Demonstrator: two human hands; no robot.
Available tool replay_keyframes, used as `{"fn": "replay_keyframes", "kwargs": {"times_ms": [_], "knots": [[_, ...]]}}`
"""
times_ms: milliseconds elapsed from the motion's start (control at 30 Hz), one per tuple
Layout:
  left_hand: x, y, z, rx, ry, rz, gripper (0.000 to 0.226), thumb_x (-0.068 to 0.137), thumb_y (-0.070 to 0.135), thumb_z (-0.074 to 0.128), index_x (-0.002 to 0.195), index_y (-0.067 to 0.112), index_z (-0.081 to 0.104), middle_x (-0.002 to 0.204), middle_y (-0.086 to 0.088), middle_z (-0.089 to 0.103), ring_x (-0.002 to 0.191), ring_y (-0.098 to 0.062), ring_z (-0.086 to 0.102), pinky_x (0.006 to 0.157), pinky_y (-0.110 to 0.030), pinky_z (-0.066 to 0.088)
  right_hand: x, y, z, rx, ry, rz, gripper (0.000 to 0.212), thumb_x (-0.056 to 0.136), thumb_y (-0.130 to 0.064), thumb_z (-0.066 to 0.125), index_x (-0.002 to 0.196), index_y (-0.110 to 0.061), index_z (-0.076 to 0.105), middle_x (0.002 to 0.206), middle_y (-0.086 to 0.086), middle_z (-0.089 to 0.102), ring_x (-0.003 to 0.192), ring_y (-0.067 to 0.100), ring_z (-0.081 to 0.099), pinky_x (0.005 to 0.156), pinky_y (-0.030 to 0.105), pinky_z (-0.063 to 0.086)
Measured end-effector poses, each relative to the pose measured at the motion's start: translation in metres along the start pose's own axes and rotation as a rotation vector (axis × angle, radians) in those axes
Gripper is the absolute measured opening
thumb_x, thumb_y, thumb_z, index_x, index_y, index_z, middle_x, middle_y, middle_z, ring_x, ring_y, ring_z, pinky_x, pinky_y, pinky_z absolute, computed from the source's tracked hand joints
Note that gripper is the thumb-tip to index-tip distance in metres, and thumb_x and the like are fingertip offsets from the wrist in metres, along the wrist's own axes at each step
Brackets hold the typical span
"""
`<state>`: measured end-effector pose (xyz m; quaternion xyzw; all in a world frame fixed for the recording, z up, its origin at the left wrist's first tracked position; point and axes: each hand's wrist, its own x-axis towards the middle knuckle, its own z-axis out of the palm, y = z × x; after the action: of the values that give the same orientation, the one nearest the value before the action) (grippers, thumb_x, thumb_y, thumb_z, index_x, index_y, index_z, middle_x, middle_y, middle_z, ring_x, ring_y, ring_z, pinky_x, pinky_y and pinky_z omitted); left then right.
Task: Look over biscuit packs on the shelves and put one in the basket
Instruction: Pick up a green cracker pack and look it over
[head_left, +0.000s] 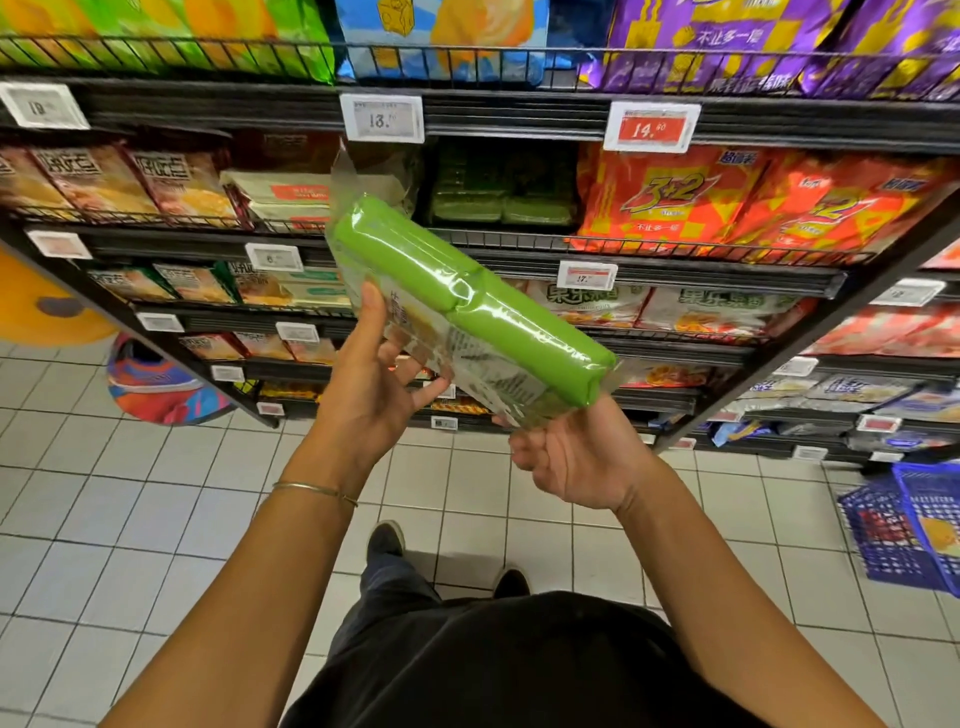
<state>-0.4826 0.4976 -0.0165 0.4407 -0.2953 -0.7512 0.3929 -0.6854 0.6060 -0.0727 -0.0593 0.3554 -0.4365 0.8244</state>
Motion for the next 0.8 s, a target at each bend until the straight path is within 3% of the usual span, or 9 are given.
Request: {"fn": "replay_keyframes", "kwargs": {"times_ms": [133, 200, 267, 333, 367, 467, 533, 600, 800], "knots": [[0.004, 0.001, -0.004, 0.009, -0.03, -0.003, 0.088, 0.07, 0.073, 0.073, 0.144, 0.028, 0.059, 0.136, -0.006, 0.071, 0.123, -0.03, 0.07, 0.094, -0.06, 0.058, 0.001, -0.002, -0.001, 0.025, 0.036, -0.023, 0.064, 0.09, -0.061, 0.054, 0.106, -0.003, 0.075, 0.081, 0.014, 0.072, 0.066, 0.024, 0.074, 0.052, 0.027, 0.059], [0.005, 0.002, -0.004, 0.05, -0.042, -0.02, 0.09, 0.073, 0.073, 0.073, 0.149, 0.029, 0.054, 0.146, -0.005, 0.063, 0.132, -0.027, 0.063, 0.1, -0.063, 0.054, 0.003, -0.001, -0.001, 0.084, 0.08, -0.087, 0.057, 0.092, -0.056, 0.059, 0.105, -0.004, 0.078, 0.091, 0.016, 0.075, 0.074, 0.026, 0.076, 0.058, 0.03, 0.062], [0.008, 0.003, -0.005, 0.107, -0.001, -0.034, 0.082, 0.083, 0.07, 0.069, 0.152, 0.031, 0.049, 0.154, -0.001, 0.054, 0.14, -0.026, 0.055, 0.103, -0.066, 0.05, 0.004, 0.0, -0.004, 0.1, 0.084, -0.244, 0.045, 0.091, -0.045, 0.065, 0.119, -0.012, 0.077, 0.114, 0.015, 0.076, 0.093, 0.028, 0.075, 0.078, 0.038, 0.062], [0.011, 0.005, -0.01, 0.119, -0.001, -0.007, 0.07, 0.092, 0.069, 0.061, 0.149, 0.031, 0.051, 0.148, 0.001, 0.061, 0.137, -0.027, 0.058, 0.101, -0.062, 0.053, 0.004, -0.003, -0.009, 0.058, 0.105, -0.391, 0.053, 0.091, -0.037, 0.065, 0.14, -0.017, 0.064, 0.139, 0.015, 0.066, 0.114, 0.033, 0.067, 0.103, 0.051, 0.049], [0.012, 0.007, -0.011, 0.103, -0.034, -0.002, 0.073, 0.09, 0.074, 0.056, 0.147, 0.03, 0.053, 0.145, 0.001, 0.064, 0.134, -0.027, 0.062, 0.098, -0.06, 0.056, 0.003, -0.005, -0.01, 0.026, 0.133, -0.434, 0.058, 0.09, -0.034, 0.066, 0.144, -0.017, 0.059, 0.142, 0.016, 0.064, 0.115, 0.034, 0.067, 0.106, 0.053, 0.048], [0.008, 0.008, -0.007, 0.173, -0.151, -0.016, 0.079, 0.08, 0.079, 0.063, 0.141, 0.028, 0.06, 0.138, 0.0, 0.069, 0.123, -0.029, 0.069, 0.089, -0.057, 0.06, 0.001, -0.01, -0.007, -0.106, 0.264, -0.529, 0.065, 0.089, -0.029, 0.067, 0.149, -0.014, 0.049, 0.136, 0.016, 0.069, 0.105, 0.031, 0.075, 0.09, 0.048, 0.062], [0.007, 0.0, -0.004, 0.309, -0.175, 0.01, 0.054, 0.091, 0.05, 0.075, 0.137, 0.028, 0.06, 0.127, -0.001, 0.074, 0.115, -0.032, 0.073, 0.091, -0.063, 0.059, 0.002, -0.008, -0.008, -0.162, 0.323, -0.574, 0.065, 0.087, -0.026, 0.069, 0.147, -0.017, 0.046, 0.138, 0.013, 0.067, 0.105, 0.029, 0.074, 0.084, 0.048, 0.063], [0.011, -0.009, -0.003, 0.366, -0.129, 0.022, 0.045, 0.096, 0.019, 0.074, 0.137, 0.022, 0.057, 0.125, -0.007, 0.075, 0.115, -0.037, 0.073, 0.093, -0.068, 0.056, 0.002, -0.008, -0.011, -0.209, 0.346, -0.613, 0.063, 0.087, -0.021, 0.075, 0.143, -0.018, 0.046, 0.135, 0.01, 0.068, 0.107, 0.028, 0.073, 0.081, 0.049, 0.062], [0.014, -0.023, 0.001, 0.235, -0.026, -0.024, 0.051, 0.091, -0.005, 0.072, 0.131, 0.017, 0.051, 0.106, -0.009, 0.08, 0.089, -0.027, 0.078, 0.073, -0.047, 0.065, -0.002, -0.012, -0.016, -0.202, 0.291, -0.617, 0.063, 0.089, -0.021, 0.074, 0.145, -0.022, 0.046, 0.137, 0.009, 0.068, 0.11, 0.03, 0.073, 0.08, 0.044, 0.062]]}}
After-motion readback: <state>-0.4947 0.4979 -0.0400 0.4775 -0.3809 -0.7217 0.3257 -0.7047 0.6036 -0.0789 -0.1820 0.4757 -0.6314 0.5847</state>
